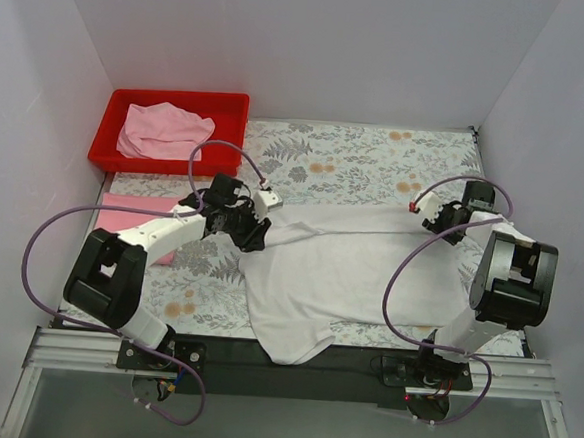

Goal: Fold and stack the t-shirts
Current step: Fold the tshirt

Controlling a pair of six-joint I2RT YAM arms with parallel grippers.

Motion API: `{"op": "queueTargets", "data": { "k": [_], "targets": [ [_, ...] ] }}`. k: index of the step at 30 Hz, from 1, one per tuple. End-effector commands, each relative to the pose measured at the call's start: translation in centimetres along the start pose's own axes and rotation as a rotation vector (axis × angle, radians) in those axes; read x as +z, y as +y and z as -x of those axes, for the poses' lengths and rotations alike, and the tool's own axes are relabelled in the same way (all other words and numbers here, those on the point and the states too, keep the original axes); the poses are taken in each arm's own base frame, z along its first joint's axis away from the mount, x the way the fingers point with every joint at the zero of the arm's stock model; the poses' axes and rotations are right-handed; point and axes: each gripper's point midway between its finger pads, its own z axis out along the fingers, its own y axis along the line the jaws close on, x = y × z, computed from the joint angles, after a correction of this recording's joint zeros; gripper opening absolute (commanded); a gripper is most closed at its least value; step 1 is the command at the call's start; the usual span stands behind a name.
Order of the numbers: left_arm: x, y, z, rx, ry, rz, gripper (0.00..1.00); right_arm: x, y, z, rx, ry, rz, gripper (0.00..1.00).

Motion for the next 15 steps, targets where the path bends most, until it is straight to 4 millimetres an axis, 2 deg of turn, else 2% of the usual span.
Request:
{"op": "queueTargets", "data": {
  "k": [1,4,5,6,7,9,12,15],
  "targets": [
    [-2.6,-1.7,5.1,0.042,-0.122,-0.074,0.34,-2.8,-0.1,1.9,0.021,-0.060,0.036,0.39],
    [-2.3,-1.2,7.3,-0.041,-0.141,-0.082,0.36,-4.6,-1.6,4.6,0.107,-0.150,0.054,0.42],
    [-2.0,-0.9,7.7,-0.068,-0.143,-0.078,0.39,-4.9,-0.5,5.0,0.153,-0.156,0.118,0.41],
    [-0.9,-0.5,7.5,-0.109,-0.119,-0.084,0.39,-5.7,-1.9,6.5,0.180,-0.206,0.115,0.41],
    [-0.7,0.0,8.5,-0.146,-0.127,-0.074,0.41,-6.0,-1.9,7.2,0.253,-0.218,0.134,0.40],
    [0.6,0.8,8.2,-0.215,-0.096,-0.072,0.43,-6.1,-1.2,8.4,0.327,-0.230,0.206,0.39],
    [1.7,1.7,7.5,-0.287,-0.060,-0.049,0.43,-6.6,-1.4,12.5,0.434,-0.305,0.260,0.38],
    [1.8,2.5,6.9,-0.341,-0.038,-0.019,0.43,-6.4,0.4,16.7,0.504,-0.353,0.363,0.38]
  ]
}}
